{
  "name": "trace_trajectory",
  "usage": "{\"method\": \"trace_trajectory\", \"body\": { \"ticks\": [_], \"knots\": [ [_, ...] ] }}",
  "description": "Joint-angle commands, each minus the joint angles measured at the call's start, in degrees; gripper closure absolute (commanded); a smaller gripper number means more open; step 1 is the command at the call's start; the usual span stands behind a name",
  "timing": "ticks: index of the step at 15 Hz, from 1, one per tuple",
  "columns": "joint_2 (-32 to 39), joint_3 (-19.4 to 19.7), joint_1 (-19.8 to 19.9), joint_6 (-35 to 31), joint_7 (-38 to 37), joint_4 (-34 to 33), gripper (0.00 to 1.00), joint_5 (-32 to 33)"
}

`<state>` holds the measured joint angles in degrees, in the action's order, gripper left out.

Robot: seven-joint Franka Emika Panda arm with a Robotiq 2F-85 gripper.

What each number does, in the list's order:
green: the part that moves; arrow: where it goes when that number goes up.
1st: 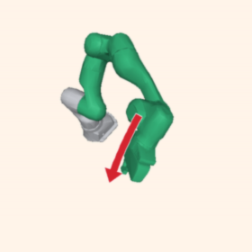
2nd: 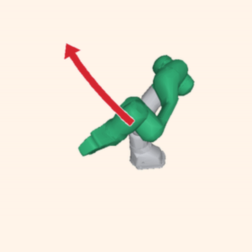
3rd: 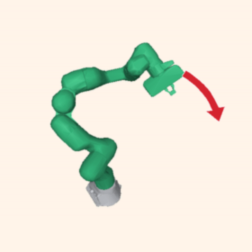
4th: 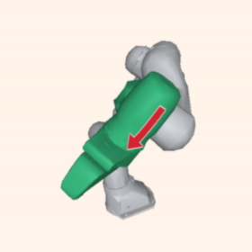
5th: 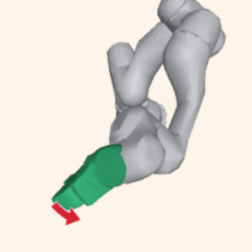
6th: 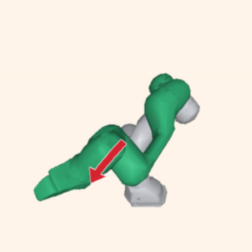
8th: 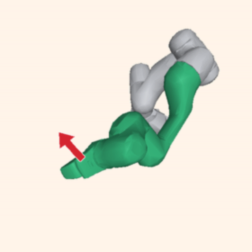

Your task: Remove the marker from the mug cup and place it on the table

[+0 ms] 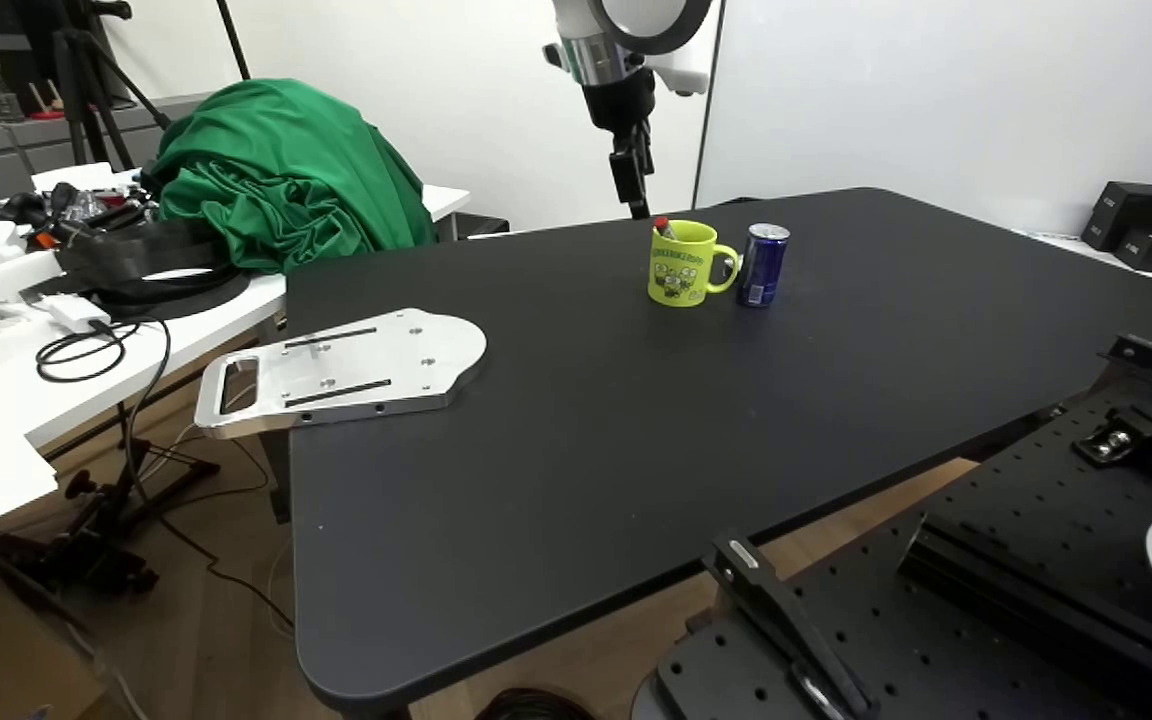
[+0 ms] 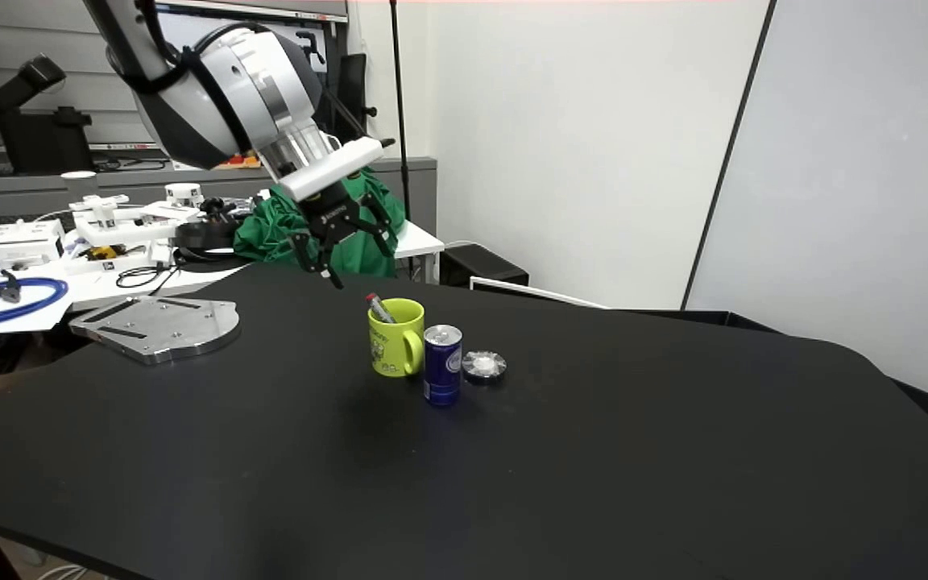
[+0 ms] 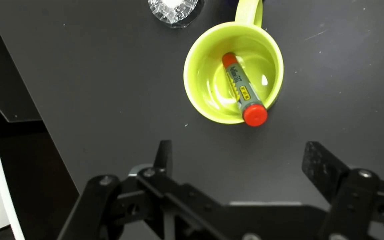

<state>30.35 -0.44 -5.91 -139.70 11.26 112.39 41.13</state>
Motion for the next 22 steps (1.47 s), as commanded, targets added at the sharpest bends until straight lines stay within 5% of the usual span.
{"method": "trace_trajectory", "body": {
  "ticks": [1, 15, 16, 18, 22],
  "knots": [
    [2.5, 1.0, -0.3, 1.7, -1.8, -3.2, 0.0, -1.0],
    [4.5, 2.1, -0.2, 4.8, -1.4, -4.3, 0.0, -2.1],
    [4.6, 2.2, -0.3, 4.7, -1.5, -4.3, 0.25, -2.0],
    [4.7, 2.3, -0.3, 4.9, -1.6, -4.3, 0.32, -2.1],
    [4.7, 2.2, -0.2, 5.4, -1.6, -4.5, 0.61, -2.4]
  ]
}}
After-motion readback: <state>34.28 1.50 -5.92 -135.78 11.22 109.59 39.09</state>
